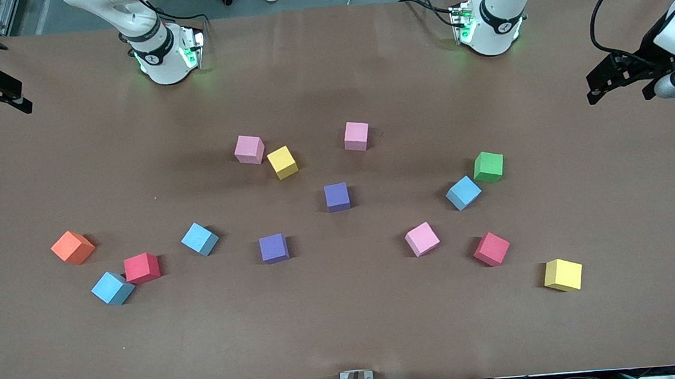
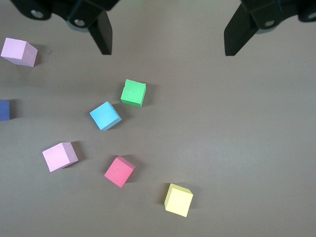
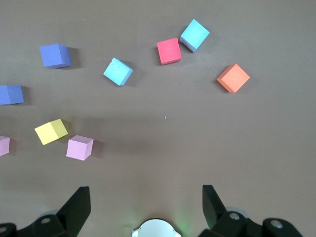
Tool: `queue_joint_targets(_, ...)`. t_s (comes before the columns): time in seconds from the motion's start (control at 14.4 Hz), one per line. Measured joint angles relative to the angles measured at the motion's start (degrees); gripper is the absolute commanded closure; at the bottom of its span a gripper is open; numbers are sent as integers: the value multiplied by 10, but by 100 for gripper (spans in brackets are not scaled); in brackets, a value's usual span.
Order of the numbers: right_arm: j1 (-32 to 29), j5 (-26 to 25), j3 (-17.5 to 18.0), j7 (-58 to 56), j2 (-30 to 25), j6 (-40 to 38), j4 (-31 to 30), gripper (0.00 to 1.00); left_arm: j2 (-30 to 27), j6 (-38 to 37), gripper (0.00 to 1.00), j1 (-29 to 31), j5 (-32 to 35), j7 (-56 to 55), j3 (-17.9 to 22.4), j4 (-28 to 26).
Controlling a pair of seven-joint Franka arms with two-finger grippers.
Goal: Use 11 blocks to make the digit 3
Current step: 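Reach the left gripper toward the pink cube near the table center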
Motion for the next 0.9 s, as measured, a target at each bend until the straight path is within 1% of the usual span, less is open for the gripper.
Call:
queue_joint_targets(0.42, 0, 0, -2, 0, 0, 0, 0, 0, 2, 0, 0, 1, 0, 0, 0, 10)
queue_joint_targets(0.69, 0, -1, -3, 0, 0, 0, 2, 0, 24, -4, 0, 0, 0, -6, -2, 10)
queue_joint_targets(0.83, -1, -6, -3, 0, 0, 0, 4, 0, 40, -4, 0, -5, 0, -42, -15, 3)
queue_joint_targets(0.9, -2, -8, -4, 0, 2, 0, 4, 0, 49, -4, 0, -7, 0, -73, -30, 0)
